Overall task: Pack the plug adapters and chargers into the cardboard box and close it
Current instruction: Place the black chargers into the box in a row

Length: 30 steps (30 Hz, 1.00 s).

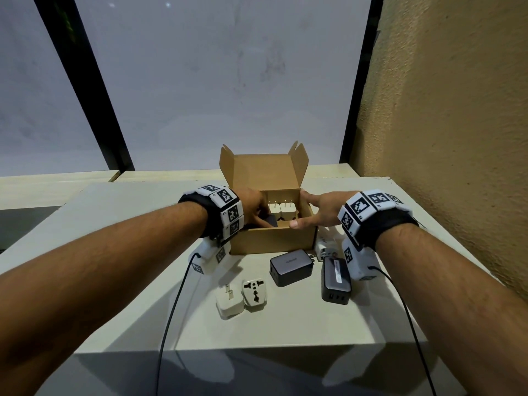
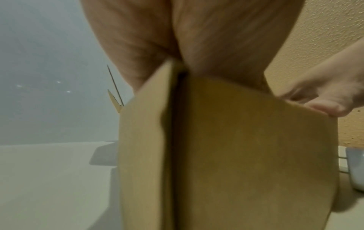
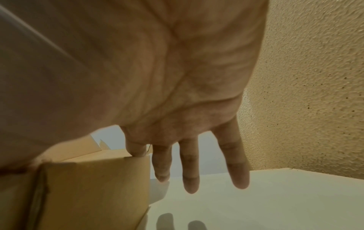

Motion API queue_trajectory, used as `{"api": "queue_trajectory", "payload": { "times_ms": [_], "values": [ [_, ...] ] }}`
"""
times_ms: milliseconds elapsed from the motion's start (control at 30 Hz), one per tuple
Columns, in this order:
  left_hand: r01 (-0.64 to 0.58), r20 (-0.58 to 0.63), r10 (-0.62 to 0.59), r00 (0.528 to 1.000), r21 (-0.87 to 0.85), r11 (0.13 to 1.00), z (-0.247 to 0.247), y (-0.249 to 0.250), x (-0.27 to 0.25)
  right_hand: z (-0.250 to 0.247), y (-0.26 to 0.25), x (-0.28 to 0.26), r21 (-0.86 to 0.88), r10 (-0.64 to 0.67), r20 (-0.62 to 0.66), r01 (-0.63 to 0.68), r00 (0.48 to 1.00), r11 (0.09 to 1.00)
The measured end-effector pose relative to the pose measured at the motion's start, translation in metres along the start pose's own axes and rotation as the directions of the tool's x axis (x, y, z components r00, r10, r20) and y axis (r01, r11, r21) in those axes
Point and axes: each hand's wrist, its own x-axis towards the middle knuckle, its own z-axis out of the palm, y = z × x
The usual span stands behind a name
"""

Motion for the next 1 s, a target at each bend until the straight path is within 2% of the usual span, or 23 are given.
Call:
{"api": "queue_trajectory", "payload": {
  "times_ms": [133,233,300,333,400,500,767,900,1000],
  "values": [
    [-0.038,-0.015,0.039,0.999,0.054,0.998,-0.003,0.002,-0.006,0.0,0.0,-0.001,-0.003,-0.005,0.001,0.005,1.0,1.0],
    [-0.133,-0.19,0.133,0.973,0.012,0.991,-0.007,0.011,-0.022,0.0,0.0,-0.002,0.0,-0.006,0.002,0.006,1.0,1.0],
    [-0.267,-0.268,0.248,0.931,-0.033,0.963,-0.007,0.022,-0.04,0.0,0.001,-0.003,0.005,-0.017,0.003,0.017,1.0,1.0],
    [-0.345,-0.256,0.325,0.91,-0.035,0.938,-0.006,0.029,-0.05,0.0,0.002,-0.003,0.001,-0.025,-0.002,0.025,1.0,1.0],
    [-0.477,-0.145,0.471,0.87,-0.004,0.879,0.0,0.041,-0.067,0.001,0.003,-0.003,-0.014,-0.033,-0.019,0.033,0.999,0.999],
    [-0.543,0.042,0.542,0.84,0.113,0.832,0.009,0.05,-0.071,0.001,0.002,-0.004,-0.027,-0.034,-0.023,0.034,0.999,0.999],
    [-0.58,0.132,0.566,0.814,0.228,0.782,0.003,0.063,-0.047,-0.002,-0.001,-0.005,-0.101,-0.037,-0.062,0.03,0.997,0.994],
    [-0.617,0.106,0.613,0.783,0.26,0.743,0.006,0.068,-0.044,0.0,0.0,-0.004,-0.108,-0.049,-0.072,0.041,0.996,0.993],
    [-0.641,0.086,0.638,0.765,0.203,0.74,0.005,0.067,-0.044,0.0,0.001,-0.004,-0.113,-0.055,-0.082,0.045,0.995,0.993]
  ]
}}
